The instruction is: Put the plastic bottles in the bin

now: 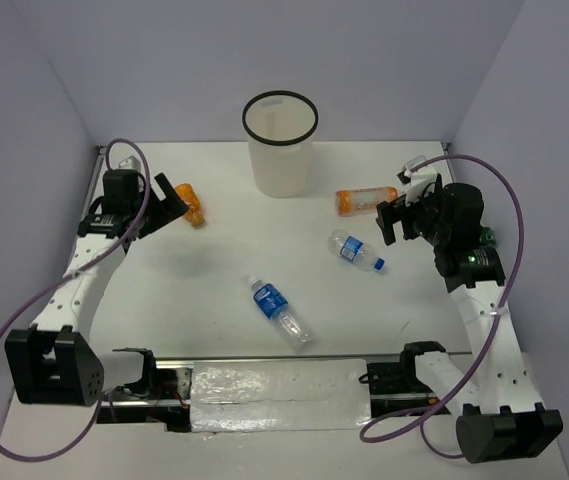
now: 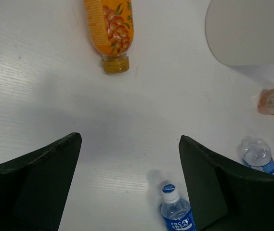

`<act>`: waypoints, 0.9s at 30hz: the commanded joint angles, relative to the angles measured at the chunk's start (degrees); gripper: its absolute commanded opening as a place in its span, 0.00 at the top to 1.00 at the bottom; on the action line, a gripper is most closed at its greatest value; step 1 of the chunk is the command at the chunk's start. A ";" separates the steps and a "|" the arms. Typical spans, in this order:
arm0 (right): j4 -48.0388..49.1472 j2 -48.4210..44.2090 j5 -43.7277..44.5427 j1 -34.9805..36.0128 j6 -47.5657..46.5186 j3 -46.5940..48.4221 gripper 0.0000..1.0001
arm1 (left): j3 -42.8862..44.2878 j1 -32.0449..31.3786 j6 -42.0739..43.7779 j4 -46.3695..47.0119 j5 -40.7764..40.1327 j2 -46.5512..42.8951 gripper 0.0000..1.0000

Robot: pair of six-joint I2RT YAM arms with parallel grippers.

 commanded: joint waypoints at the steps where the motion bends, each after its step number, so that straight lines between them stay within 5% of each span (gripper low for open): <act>1: -1.70 2.79 -0.66 0.40 -4.31 -1.02 0.00 | 6.85 0.23 -1.30 -1.56 -0.97 7.52 0.05; 18: -5.40 12.20 -15.17 0.31 -10.73 -0.23 0.00 | 29.09 0.23 3.53 2.56 -5.38 45.16 0.06; 27: -3.29 16.51 -17.63 0.40 -10.12 1.96 0.00 | 29.28 0.23 2.30 9.59 -3.71 50.63 0.31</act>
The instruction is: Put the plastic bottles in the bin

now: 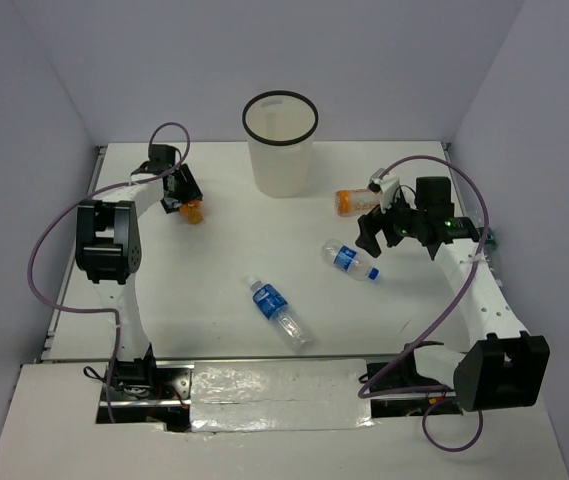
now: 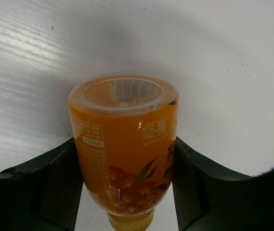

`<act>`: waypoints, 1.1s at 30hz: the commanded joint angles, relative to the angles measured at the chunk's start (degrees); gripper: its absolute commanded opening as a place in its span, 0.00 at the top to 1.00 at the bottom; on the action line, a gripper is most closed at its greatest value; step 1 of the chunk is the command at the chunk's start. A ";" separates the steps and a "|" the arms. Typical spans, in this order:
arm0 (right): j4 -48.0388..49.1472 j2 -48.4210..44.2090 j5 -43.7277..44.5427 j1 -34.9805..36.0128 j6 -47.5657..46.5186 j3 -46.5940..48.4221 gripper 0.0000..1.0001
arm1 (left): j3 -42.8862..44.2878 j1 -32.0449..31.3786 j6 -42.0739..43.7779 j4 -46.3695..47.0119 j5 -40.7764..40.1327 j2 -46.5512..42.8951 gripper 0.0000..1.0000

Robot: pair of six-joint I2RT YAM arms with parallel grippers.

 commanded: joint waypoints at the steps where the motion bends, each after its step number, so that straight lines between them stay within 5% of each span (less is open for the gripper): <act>1: 1.63 0.84 -2.13 0.31 -0.22 3.21 0.00 | -0.42 0.23 0.81 5.04 0.12 -1.22 0.40; 7: 3.03 0.93 -2.66 0.31 0.84 3.21 0.00 | -4.11 0.23 0.12 10.32 8.52 -10.95 0.76; 16: 3.65 0.58 -5.65 0.31 1.46 3.12 0.01 | -3.86 -2.76 -15.50 32.90 29.29 -20.29 1.00; 22: 3.91 -0.65 -6.26 0.31 1.28 2.07 0.01 | 7.12 -7.67 -20.19 39.33 30.88 -18.20 1.00; 29: 5.41 -0.74 -7.58 0.31 2.95 2.15 0.01 | 24.79 -14.35 -16.50 40.02 22.28 -5.28 1.00; 33: 5.67 -1.53 -6.88 0.31 2.69 2.16 0.01 | 28.75 -17.96 -10.09 40.47 10.61 -0.18 0.84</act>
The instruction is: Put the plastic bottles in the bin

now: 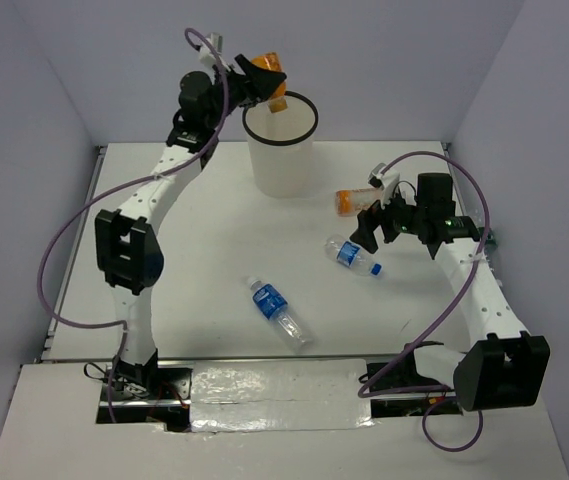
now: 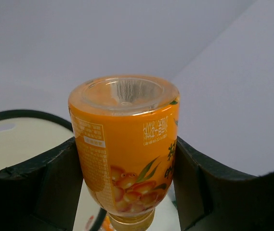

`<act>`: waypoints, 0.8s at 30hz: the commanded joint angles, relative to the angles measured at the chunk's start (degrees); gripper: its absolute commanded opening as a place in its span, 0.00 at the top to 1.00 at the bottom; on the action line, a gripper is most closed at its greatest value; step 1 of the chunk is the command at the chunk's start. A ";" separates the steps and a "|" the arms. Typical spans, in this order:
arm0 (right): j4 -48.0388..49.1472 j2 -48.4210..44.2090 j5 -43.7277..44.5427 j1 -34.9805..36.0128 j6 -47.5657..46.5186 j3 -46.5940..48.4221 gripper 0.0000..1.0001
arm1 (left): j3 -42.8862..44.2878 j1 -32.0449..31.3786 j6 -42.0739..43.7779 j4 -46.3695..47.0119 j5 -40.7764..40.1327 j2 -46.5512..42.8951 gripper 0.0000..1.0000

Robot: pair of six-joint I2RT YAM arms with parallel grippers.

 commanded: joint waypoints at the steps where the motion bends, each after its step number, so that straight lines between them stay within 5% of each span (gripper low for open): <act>1: 2.72 -2.34 -0.61 0.31 0.52 1.46 0.01 | 2.74 -1.92 5.15 2.16 -10.73 4.13 0.76; 2: 2.81 -2.69 -0.43 0.31 0.61 1.20 0.00 | 3.10 -2.36 5.94 1.11 -12.05 4.66 0.59; 5: 3.07 -3.30 -0.34 0.31 1.05 0.32 0.00 | 5.29 -2.71 6.65 -1.61 -15.04 6.25 0.32; 11: 2.20 -2.43 -0.26 0.31 1.67 0.14 0.00 | 8.81 -2.71 7.53 -4.87 -15.23 7.39 0.00; 24: -11.06 7.76 1.59 0.40 -7.62 6.20 0.00 | 3.13 -1.93 12.09 -10.23 -14.70 -3.74 0.00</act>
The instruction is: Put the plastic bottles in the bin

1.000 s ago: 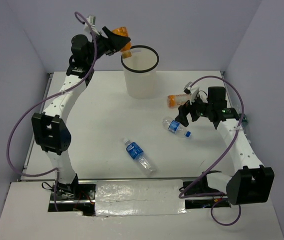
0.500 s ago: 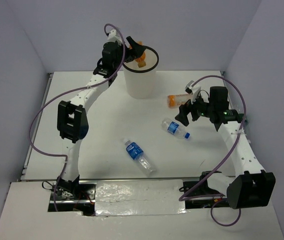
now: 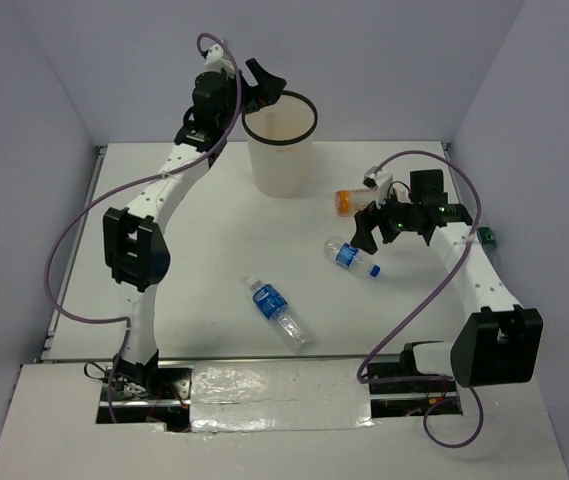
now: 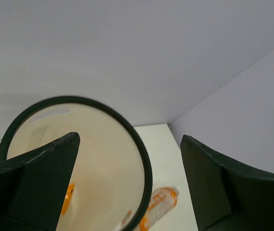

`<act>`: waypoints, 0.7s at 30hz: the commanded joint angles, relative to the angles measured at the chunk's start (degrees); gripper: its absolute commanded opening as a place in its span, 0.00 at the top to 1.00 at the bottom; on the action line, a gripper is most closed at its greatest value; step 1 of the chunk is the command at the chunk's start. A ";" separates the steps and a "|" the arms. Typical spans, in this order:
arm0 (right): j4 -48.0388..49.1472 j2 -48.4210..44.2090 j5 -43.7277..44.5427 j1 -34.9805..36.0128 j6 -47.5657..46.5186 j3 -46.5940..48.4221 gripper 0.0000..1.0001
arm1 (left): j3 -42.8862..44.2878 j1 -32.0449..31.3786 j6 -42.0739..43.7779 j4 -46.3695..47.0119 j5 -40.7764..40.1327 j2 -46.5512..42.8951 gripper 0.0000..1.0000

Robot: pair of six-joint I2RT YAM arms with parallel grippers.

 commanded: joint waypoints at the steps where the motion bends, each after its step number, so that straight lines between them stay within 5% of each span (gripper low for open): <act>1: -7.81 3.41 0.00 0.57 -7.47 3.71 0.00 | -4.46 1.09 3.86 0.54 0.06 -10.56 0.00; 7: -8.28 9.12 5.44 3.64 -10.30 3.71 0.00 | -18.78 8.02 5.44 -5.43 6.28 -25.59 0.01; 8: -7.75 11.75 7.53 5.56 -10.30 4.58 0.00 | -26.89 11.08 5.44 -9.44 8.56 -33.44 0.01; 21: -5.02 25.39 17.03 12.17 -10.47 7.23 0.09 | -62.81 17.88 1.32 -16.25 8.85 -60.13 0.01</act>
